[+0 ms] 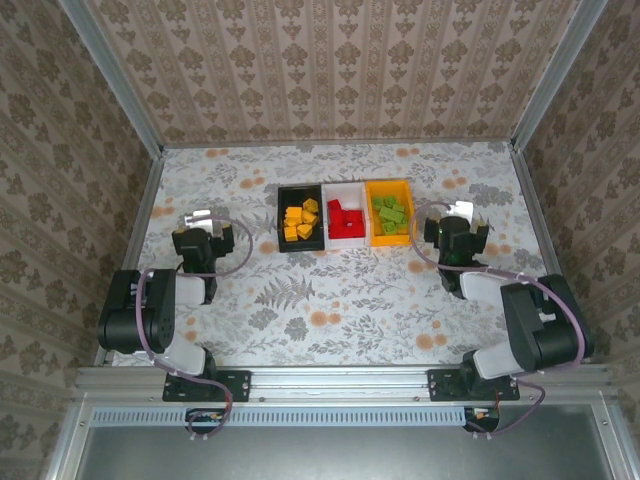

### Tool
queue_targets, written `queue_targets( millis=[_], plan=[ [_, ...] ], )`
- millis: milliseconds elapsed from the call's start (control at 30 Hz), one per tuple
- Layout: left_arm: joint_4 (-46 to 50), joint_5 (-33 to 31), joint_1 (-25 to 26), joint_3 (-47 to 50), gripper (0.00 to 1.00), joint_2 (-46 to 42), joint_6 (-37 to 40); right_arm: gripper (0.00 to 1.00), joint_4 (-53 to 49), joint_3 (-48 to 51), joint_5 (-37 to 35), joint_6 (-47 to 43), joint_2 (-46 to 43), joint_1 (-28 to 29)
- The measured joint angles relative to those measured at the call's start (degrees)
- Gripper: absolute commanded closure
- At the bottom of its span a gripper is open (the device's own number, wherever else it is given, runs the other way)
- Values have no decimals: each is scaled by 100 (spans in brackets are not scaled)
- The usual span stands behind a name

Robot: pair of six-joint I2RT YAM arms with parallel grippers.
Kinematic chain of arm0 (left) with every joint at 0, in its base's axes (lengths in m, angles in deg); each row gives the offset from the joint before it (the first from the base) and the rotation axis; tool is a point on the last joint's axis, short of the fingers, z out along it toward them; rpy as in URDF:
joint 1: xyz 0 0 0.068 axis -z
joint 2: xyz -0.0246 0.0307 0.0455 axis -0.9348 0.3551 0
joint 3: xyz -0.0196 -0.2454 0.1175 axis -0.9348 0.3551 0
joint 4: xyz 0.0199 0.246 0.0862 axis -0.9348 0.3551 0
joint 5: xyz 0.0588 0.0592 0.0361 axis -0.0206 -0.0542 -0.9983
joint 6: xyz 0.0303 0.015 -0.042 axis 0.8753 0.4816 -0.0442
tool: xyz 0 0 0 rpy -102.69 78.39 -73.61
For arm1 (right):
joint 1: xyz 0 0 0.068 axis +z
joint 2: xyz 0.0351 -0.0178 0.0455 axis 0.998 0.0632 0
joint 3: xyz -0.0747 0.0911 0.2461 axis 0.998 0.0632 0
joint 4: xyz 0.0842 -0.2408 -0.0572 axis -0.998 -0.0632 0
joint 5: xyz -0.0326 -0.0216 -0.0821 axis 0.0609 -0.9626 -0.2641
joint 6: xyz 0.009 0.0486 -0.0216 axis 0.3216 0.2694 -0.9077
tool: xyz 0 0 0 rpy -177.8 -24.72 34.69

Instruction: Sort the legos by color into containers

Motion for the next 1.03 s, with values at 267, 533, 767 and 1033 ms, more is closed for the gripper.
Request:
queue_targets(
  millis=[267, 533, 767, 1033],
  plan=[
    [-2, 0, 0, 0, 0, 0, 0, 0, 1119, 240, 1270, -103, 330, -474],
    [-2, 0, 0, 0, 0, 0, 0, 0, 1355, 352, 1482, -111, 374, -487],
    [0, 2, 0, 0, 0, 0, 0, 0, 1462, 352, 1506, -111, 374, -496],
    [0, 2, 0, 0, 0, 0, 2, 0, 1460, 352, 1506, -111, 374, -496]
  ],
)
